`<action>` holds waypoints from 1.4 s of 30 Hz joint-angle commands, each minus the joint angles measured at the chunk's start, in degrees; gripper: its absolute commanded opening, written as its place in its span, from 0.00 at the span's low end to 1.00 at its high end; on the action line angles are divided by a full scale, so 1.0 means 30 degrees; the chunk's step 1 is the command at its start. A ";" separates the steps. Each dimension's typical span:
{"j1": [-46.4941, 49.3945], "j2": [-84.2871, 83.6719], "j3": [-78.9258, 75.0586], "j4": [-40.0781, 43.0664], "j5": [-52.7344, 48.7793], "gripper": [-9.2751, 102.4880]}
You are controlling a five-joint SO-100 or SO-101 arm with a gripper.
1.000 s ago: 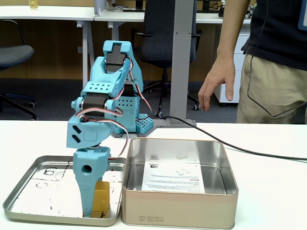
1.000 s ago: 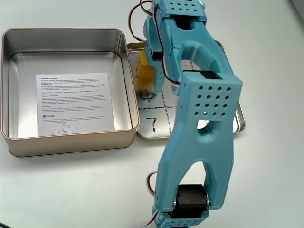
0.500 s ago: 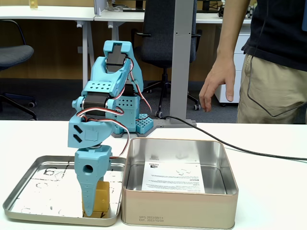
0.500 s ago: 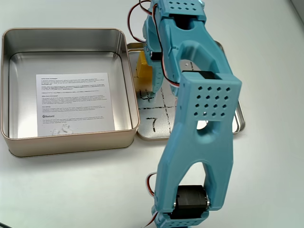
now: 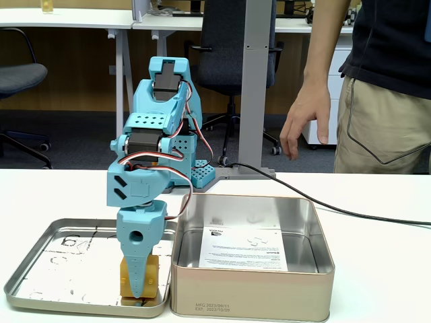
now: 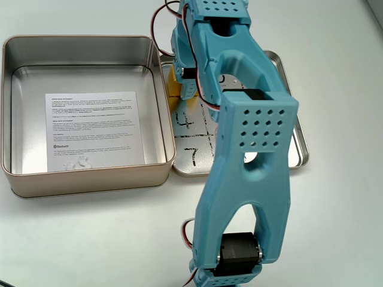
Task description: Grasp a lego block and put it in the bin.
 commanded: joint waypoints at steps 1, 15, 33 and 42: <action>-0.0117 0.1670 0.0381 0.0439 0.0352 0.08; 0.2432 1.1572 0.1113 0.1348 0.1963 0.08; -0.8350 1.6113 0.7236 0.1787 0.3047 0.08; -0.8437 1.7490 1.5088 -0.1143 0.2695 0.08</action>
